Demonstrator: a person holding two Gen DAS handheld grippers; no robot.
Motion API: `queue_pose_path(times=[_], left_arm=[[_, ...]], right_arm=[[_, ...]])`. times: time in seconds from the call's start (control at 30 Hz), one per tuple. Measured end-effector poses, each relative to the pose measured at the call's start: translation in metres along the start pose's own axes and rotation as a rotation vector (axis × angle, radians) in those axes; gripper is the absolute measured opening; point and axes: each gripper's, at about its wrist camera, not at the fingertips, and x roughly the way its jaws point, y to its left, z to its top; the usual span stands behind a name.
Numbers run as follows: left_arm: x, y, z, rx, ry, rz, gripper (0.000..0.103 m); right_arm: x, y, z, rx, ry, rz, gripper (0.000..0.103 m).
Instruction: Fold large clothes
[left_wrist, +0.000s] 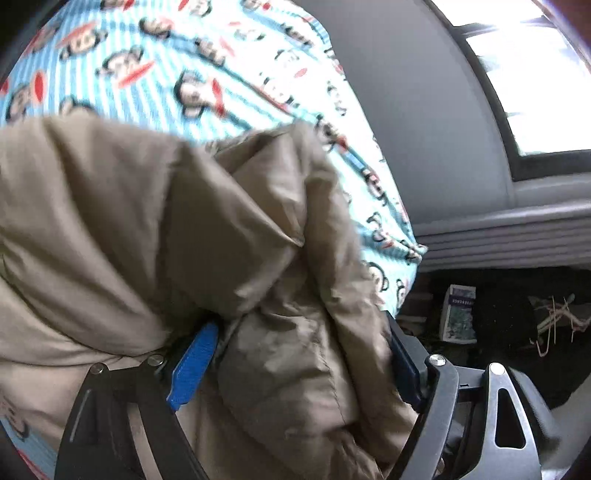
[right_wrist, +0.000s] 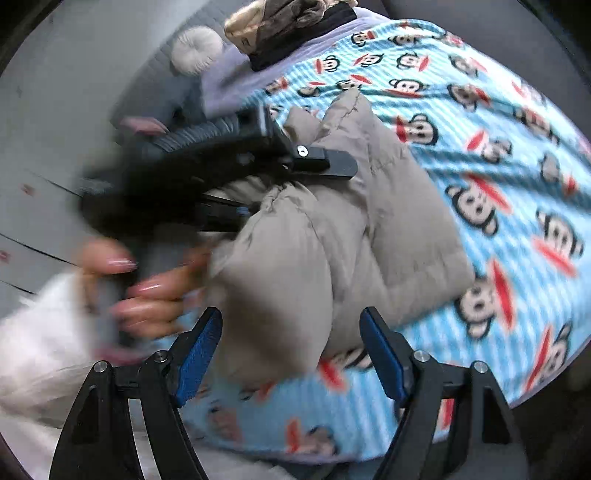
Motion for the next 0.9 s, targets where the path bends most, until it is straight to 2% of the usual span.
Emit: queue_pose_path(times=[0.03,0.07,0.13,0.2,0.23,0.27,0.33,0.4,0.53,0.67,0.8,0.9], left_arm=[[-0.019,-0.007,-0.004,0.042,-0.048,0.021,0.084],[-0.023,-0.015,-0.003,0.066,-0.083,0.045,0.084],[-0.056,-0.019,-0.009,0.145,-0.233,0.189,0.084],[-0.075,-0.011,-0.011,0.179,-0.315,0.330,0.084],[-0.077,0.000,-0.009,0.177,-0.337,0.437,0.084],[-0.072,0.010,-0.003,0.167,-0.333,0.494,0.084],[-0.060,0.027,0.003,0.134,-0.321,0.544,0.084],[-0.046,0.043,0.001,0.129,-0.326,0.556,0.084],[0.008,0.019,0.024,0.226,-0.362,0.623,0.084],[0.053,-0.002,0.055,0.248,-0.342,0.628,0.084],[0.080,0.004,0.070,0.237,-0.311,0.644,0.084],[0.090,0.005,0.074,0.237,-0.295,0.662,0.084]], right_arm=[[0.004,0.004,0.004,-0.010,-0.013,-0.050,0.018],[0.003,0.004,0.006,-0.009,-0.016,-0.069,0.012],[-0.001,-0.003,0.005,0.024,-0.057,-0.083,0.012],[-0.002,-0.014,0.002,0.049,-0.048,-0.082,0.012],[0.000,-0.021,0.000,0.069,-0.041,-0.074,0.012],[0.003,-0.027,-0.001,0.095,-0.032,-0.066,0.012],[0.007,-0.045,-0.007,0.174,-0.009,-0.046,0.012],[0.011,-0.060,-0.012,0.232,-0.004,-0.035,0.012],[0.013,-0.075,-0.025,0.290,-0.001,-0.043,0.012],[0.019,-0.097,-0.028,0.353,-0.009,-0.046,0.012],[0.032,-0.133,-0.031,0.447,-0.010,-0.002,0.018],[0.037,-0.151,-0.031,0.505,0.021,0.061,0.019]])
